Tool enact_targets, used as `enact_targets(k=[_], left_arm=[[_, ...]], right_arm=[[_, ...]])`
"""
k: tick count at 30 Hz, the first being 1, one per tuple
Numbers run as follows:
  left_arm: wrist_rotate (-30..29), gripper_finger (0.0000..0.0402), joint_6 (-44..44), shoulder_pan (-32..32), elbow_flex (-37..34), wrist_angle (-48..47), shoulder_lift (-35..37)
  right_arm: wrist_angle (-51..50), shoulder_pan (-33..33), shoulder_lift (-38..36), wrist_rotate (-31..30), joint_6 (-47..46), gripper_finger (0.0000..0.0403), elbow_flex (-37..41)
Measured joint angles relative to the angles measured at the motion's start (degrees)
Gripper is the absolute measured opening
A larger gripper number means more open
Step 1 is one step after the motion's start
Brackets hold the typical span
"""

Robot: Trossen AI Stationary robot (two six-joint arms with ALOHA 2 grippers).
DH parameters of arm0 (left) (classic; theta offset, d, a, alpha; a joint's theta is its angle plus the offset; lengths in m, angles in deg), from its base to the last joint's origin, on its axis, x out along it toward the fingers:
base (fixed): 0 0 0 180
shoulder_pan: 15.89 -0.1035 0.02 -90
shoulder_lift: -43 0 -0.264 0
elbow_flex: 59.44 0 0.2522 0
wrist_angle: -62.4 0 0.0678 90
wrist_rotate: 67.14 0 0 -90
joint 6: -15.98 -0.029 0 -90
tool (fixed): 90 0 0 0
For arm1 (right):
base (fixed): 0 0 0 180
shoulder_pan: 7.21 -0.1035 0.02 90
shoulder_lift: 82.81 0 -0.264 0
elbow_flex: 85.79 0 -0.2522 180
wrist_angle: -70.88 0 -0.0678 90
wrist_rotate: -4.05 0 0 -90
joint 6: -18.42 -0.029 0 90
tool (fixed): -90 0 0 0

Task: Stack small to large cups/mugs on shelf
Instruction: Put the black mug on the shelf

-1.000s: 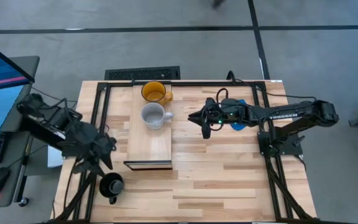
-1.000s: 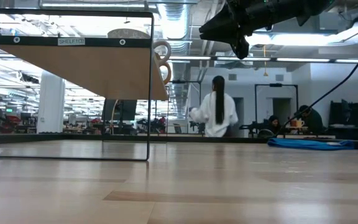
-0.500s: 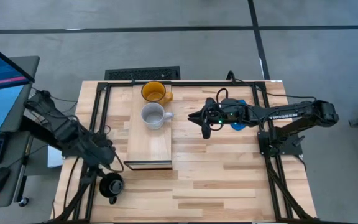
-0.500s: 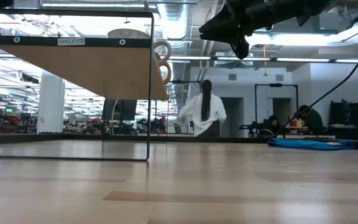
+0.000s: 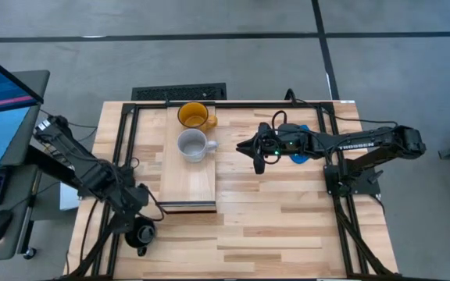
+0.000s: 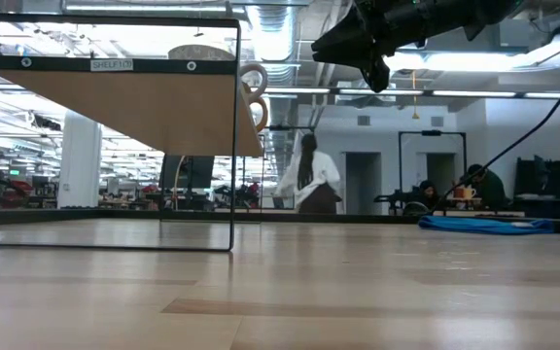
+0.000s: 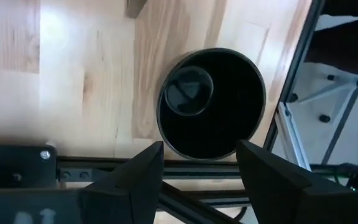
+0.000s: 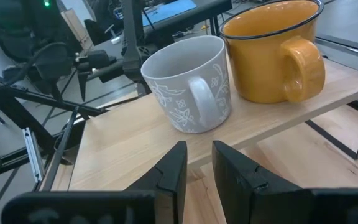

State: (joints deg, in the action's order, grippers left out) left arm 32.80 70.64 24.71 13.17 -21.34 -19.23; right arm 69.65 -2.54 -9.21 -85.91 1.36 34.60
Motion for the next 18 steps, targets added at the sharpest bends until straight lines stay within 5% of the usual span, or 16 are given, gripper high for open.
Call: enact_targets(k=[9,18], left_arm=[[0.1,0.0194,6.7,2.5,-5.8,1.5,-0.3],[-6.4,0.0194,8.9,4.9,-8.7,6.5,0.4]], right_arm=[[0.0,0.0,0.0,0.1,0.0,0.0097,0.0],[0.0,0.0,0.0,0.2,-0.5,0.0097,0.0]])
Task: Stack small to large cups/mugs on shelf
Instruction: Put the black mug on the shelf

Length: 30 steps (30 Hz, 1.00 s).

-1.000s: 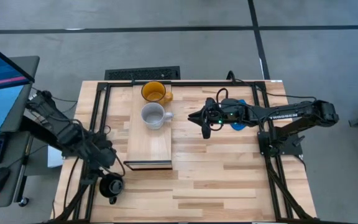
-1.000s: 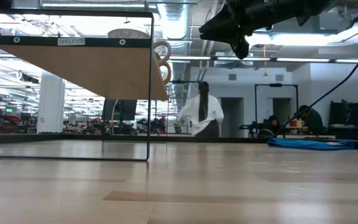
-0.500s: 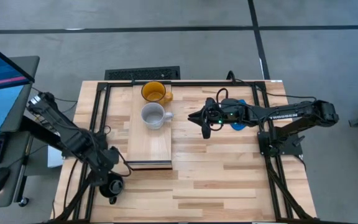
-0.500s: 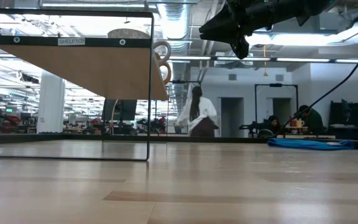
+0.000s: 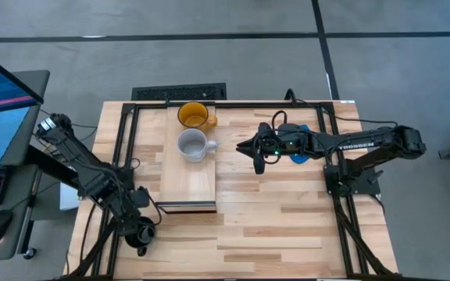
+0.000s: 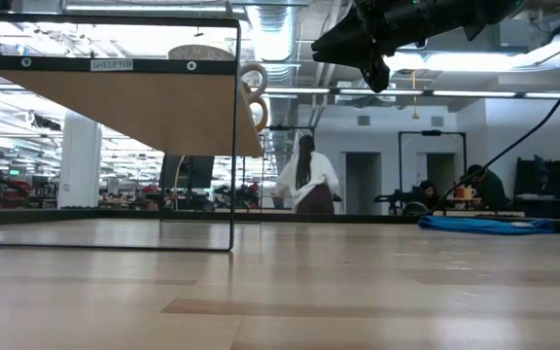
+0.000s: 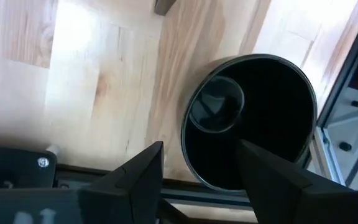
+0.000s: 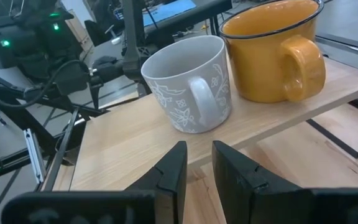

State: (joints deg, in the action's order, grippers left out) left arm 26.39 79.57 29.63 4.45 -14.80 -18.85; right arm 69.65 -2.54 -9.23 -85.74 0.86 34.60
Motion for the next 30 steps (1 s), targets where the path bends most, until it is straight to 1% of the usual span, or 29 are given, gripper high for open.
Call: enact_targets(k=[4,11,14,19,30], left_arm=[[-1.1,0.0194,1.7,1.0,-1.9,0.8,0.0],[-0.5,0.0194,3.3,2.0,-6.6,7.5,0.0],[-0.3,0.0194,4.6,2.2,-8.5,7.5,0.0],[2.7,0.0194,6.7,2.3,-11.5,7.6,0.0],[5.1,0.0194,7.8,2.3,-12.0,7.9,0.0]], right_arm=[[0.0,0.0,0.0,0.0,0.0,0.0097,0.0],[0.0,0.0,0.0,0.0,0.0,0.0097,0.0],[0.0,0.0,0.0,0.0,-0.1,0.0097,0.0],[0.0,0.0,0.0,0.0,-0.1,0.0097,0.0],[0.0,0.0,0.0,0.0,-0.1,0.0097,0.0]])
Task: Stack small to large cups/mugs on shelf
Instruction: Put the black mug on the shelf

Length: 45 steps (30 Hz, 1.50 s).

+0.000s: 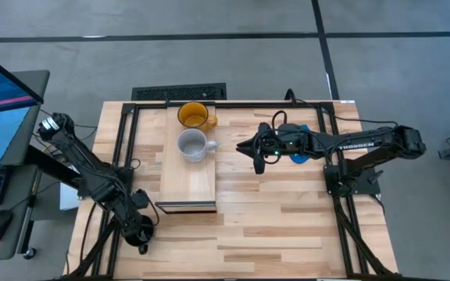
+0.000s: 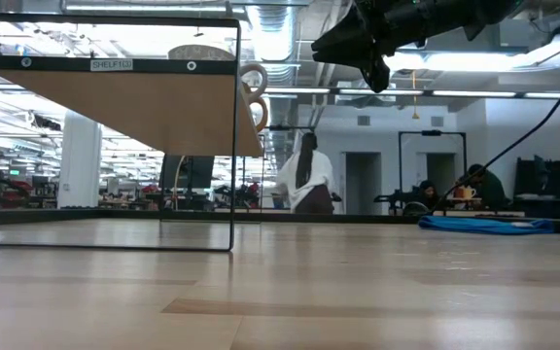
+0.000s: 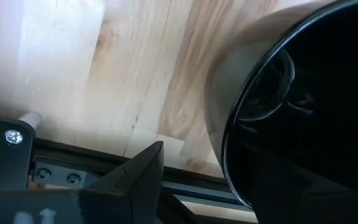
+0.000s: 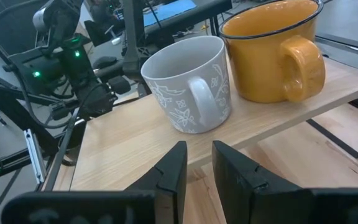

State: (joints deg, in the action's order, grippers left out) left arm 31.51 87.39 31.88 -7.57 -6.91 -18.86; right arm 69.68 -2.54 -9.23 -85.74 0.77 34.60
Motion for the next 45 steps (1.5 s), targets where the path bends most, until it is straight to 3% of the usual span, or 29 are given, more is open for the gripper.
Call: enact_targets(k=[15,26,34,45], left_arm=[[0.0,0.0194,3.4,0.0,0.0,1.2,0.0],[-7.1,0.0194,1.7,0.0,0.1,1.1,0.0],[-8.5,0.0192,1.1,0.0,0.1,1.1,0.0],[-8.5,0.0128,1.0,0.0,0.1,1.2,0.0]], right_arm=[[0.0,0.0,0.0,-0.1,0.0,0.0097,0.0],[0.0,0.0,0.0,-0.2,0.0,0.0097,0.0],[0.0,0.0,0.0,-0.2,0.0,0.0097,0.0],[0.0,0.0,0.0,-0.2,0.0,0.0097,0.0]])
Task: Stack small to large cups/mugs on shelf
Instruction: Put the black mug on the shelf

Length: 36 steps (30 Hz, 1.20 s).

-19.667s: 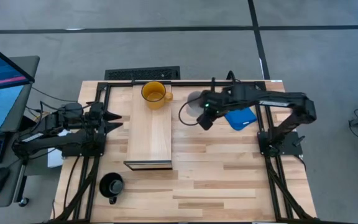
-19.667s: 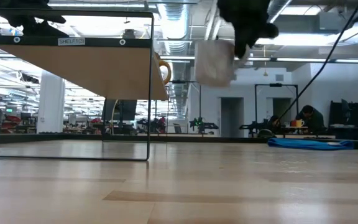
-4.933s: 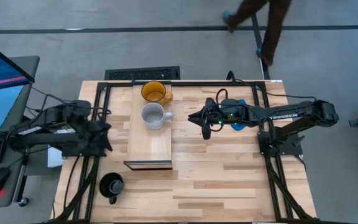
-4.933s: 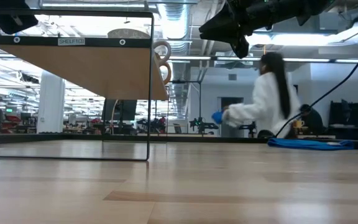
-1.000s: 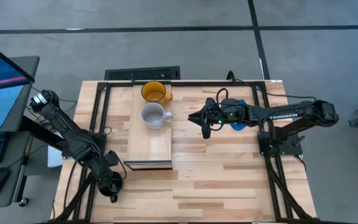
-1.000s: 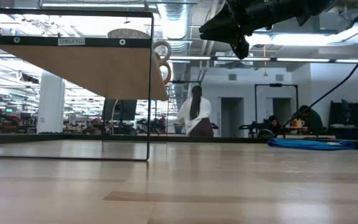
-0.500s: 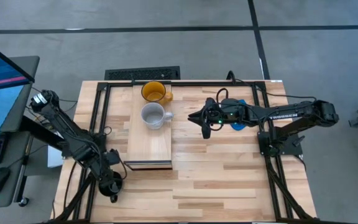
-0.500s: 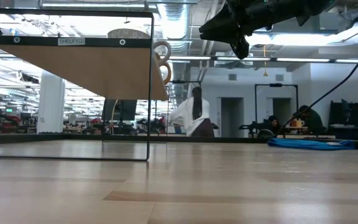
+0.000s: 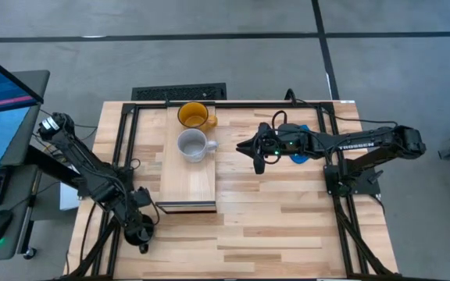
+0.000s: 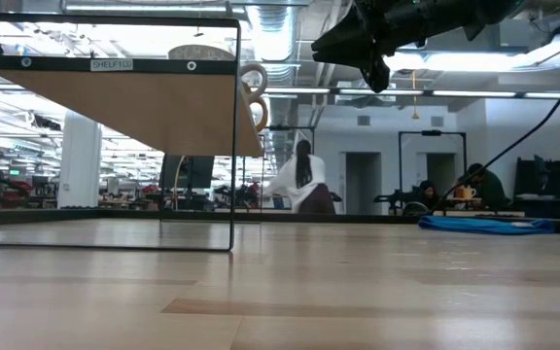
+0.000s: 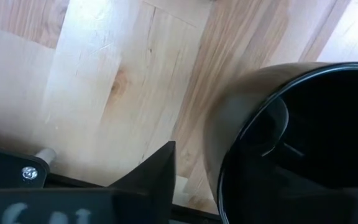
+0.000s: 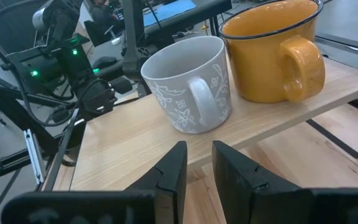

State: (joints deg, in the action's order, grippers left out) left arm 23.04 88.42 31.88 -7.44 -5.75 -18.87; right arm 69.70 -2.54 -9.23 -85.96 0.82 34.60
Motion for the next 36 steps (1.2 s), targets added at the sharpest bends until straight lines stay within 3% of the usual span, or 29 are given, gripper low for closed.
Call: enact_targets(k=[20,36], left_arm=[[0.1,0.0017,-0.3,0.0,0.0,-0.3,0.0],[0.1,0.0008,-0.2,0.0,0.0,-0.2,0.0]], right_arm=[[0.0,0.0,0.0,0.0,0.0,0.0097,0.0],[0.0,0.0,0.0,0.0,0.1,0.0097,0.0]])
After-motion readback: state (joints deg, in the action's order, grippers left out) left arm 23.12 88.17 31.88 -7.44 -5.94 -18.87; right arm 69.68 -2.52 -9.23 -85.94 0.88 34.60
